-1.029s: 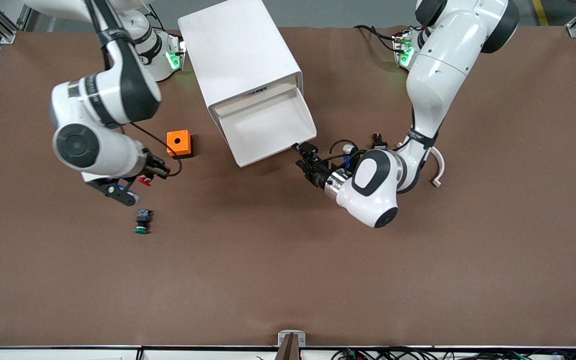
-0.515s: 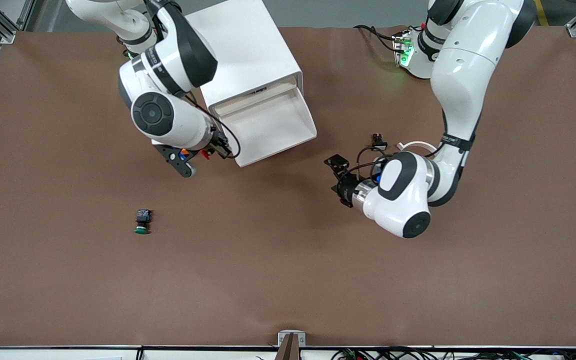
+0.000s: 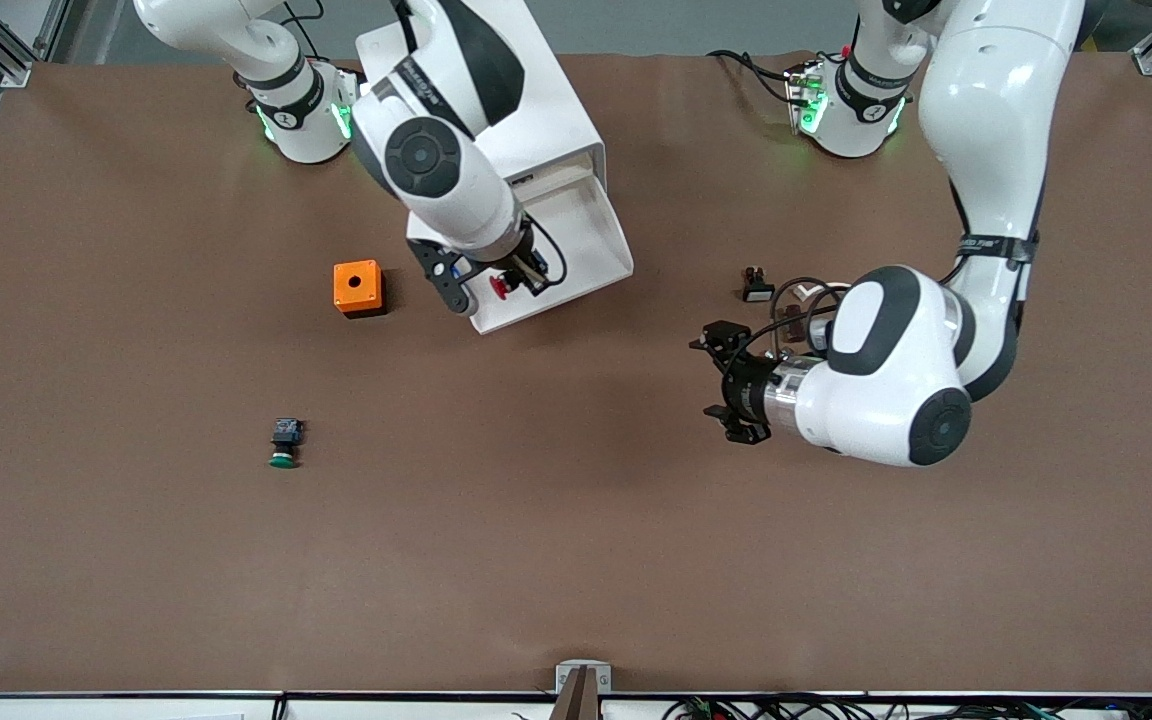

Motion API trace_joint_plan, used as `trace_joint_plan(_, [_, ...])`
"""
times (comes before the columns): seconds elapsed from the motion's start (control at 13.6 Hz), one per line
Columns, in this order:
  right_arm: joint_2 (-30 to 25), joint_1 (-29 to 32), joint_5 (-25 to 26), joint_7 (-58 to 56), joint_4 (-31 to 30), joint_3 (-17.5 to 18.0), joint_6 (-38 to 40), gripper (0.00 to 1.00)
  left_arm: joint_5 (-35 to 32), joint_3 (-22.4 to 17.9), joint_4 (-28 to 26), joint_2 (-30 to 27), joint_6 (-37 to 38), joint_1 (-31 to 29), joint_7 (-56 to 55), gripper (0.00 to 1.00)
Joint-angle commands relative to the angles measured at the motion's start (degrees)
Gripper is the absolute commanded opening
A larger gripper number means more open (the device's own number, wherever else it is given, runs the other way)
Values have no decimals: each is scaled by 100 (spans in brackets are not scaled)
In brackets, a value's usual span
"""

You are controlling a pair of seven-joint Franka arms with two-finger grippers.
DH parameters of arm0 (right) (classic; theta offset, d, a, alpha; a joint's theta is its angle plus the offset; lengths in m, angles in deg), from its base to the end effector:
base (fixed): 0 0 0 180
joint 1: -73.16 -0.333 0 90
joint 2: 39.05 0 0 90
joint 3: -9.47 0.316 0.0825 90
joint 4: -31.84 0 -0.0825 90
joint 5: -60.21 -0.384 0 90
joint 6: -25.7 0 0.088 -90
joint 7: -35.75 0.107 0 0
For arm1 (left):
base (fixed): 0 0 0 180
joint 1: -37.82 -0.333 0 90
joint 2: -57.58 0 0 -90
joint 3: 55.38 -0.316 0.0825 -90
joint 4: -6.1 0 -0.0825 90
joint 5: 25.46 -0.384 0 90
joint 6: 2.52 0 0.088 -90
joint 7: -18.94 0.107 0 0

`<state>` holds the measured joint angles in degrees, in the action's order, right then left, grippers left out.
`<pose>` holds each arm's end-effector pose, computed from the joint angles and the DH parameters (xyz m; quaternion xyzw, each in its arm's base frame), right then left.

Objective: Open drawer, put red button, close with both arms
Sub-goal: 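Lower the red button into the open drawer and open the right gripper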

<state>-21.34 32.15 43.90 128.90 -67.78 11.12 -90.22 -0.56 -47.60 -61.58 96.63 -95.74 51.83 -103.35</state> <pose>0.4607 0.4447 0.3991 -0.8674 0.4799 0.1262 0.0379 0.6609 -0.2824 0.3861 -0.5778 -0.7673 0.2769 0.0262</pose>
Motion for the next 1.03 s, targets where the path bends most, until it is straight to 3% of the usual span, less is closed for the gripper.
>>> trace_joint_plan(0.0, [-66, -126, -118, 124, -434, -68, -465, 29, -798, 13, -87, -248, -30, 22, 609, 100])
trace_joint_plan(0.15, [-40, -170, -118, 124, -550, -60, -642, 30, -1607, 109, -105, -266, -30, 66, 662, 100])
trace_joint_plan(0.37, [136, -197, -127, 124, -550, -60, -712, 31, -2672, 469, -202, -266, -82, 197, 1810, 100])
trace_joint_plan(0.51, [241, -311, -127, 124, -541, -60, -800, 33, -2754, 505, -219, -187, -301, 206, 2199, 100])
trace_joint_plan(0.66, [303, -337, -127, 124, -524, -60, -897, 35, -3059, 549, -604, -230, -538, 285, 2969, 100])
trace_joint_plan(0.96, [303, -355, -127, 124, -524, -60, -862, 45, -3237, 706, -922, -301, -1039, 417, 4097, 100])
